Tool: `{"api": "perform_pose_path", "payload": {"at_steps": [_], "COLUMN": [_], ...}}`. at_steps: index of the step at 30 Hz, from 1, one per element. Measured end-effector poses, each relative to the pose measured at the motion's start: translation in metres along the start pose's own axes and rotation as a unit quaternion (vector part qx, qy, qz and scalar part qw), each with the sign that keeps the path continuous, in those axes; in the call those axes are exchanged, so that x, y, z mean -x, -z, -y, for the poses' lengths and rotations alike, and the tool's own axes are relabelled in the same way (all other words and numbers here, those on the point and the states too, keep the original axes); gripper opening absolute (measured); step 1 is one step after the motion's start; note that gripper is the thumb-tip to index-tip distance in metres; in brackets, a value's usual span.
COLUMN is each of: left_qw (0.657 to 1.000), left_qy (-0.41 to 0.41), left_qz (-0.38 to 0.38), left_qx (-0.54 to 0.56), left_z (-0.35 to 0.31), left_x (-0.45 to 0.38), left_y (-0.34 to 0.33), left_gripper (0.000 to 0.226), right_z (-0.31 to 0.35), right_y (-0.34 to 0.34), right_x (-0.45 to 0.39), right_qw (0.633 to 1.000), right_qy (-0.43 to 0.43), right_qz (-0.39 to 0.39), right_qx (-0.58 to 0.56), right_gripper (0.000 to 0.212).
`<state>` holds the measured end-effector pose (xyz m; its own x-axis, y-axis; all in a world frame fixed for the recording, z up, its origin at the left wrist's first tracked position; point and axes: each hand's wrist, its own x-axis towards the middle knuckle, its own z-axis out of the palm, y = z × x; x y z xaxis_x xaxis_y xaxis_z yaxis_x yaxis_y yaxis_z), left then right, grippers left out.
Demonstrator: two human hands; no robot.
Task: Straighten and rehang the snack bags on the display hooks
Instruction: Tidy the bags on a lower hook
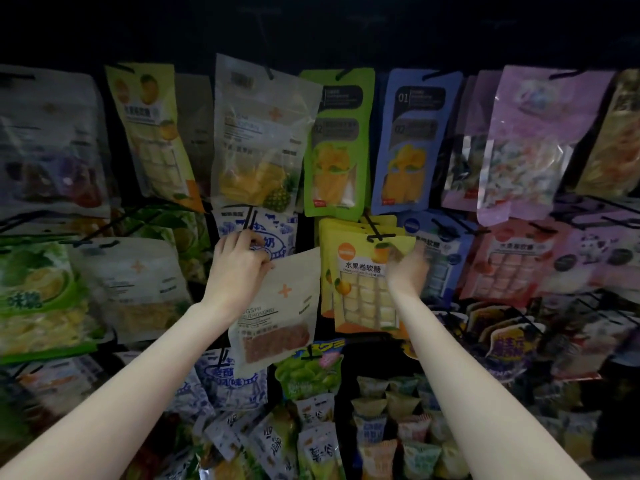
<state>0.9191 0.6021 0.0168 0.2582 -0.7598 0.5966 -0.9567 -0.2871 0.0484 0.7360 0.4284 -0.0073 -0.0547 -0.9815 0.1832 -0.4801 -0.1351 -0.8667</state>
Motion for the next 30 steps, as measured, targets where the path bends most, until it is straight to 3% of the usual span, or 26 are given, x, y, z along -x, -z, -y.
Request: {"api": "perform_pose_path", "payload": {"at_steps": [3, 6, 8, 10, 15, 22, 25, 28, 30], "left_qw": [1.000, 0.998, 0.995, 0.990, 0.981, 0.994, 0.996, 0.994, 0.991], "left_qy": [0.003, 0.002, 0.027, 0.060, 0.108, 0.069, 0.056, 0.051, 0.039], "left_qz": [0.003, -0.025, -0.058, -0.084, -0.080, -0.028, -0.023, -0.004, 0.005], "left_qx": [0.028, 0.062, 0.070, 0.097, 0.143, 0.085, 0.069, 0.096, 0.129], "left_z": [0.005, 0.019, 0.037, 0.056, 0.101, 0.184, 0.210, 0.229, 0.238], "left_x": [0.000, -0.001, -0.003, -0.007, -0.008, 0.015, 0.023, 0.024, 0.025], "left_y": [0.003, 0.016, 0.031, 0.050, 0.109, 0.153, 0.160, 0.170, 0.175], "left_gripper": [0.006, 0.006, 0.009, 0.014, 0.014, 0.015, 0.015, 0.015, 0.014], "right_z": [0.000, 0.015, 0.045, 0.083, 0.166, 0.270, 0.287, 0.292, 0.291], "right_y": [0.004, 0.017, 0.026, 0.025, -0.026, -0.120, -0.155, -0.175, -0.177], "right_x": [0.018, 0.039, 0.052, 0.064, 0.082, 0.098, 0.109, 0.118, 0.122], "right_qw": [0.990, 0.947, 0.921, 0.912, 0.917, 0.912, 0.927, 0.954, 0.954], "right_qy": [0.110, 0.278, 0.354, 0.391, 0.340, 0.216, 0.184, 0.206, 0.229], "right_qz": [-0.080, -0.127, -0.097, -0.011, 0.189, 0.294, 0.274, 0.169, 0.131], "right_qx": [0.036, -0.094, -0.131, -0.125, -0.092, -0.187, -0.177, -0.135, -0.142], "right_gripper": [0.046, 0.038, 0.034, 0.030, 0.039, 0.057, 0.058, 0.039, 0.032]}}
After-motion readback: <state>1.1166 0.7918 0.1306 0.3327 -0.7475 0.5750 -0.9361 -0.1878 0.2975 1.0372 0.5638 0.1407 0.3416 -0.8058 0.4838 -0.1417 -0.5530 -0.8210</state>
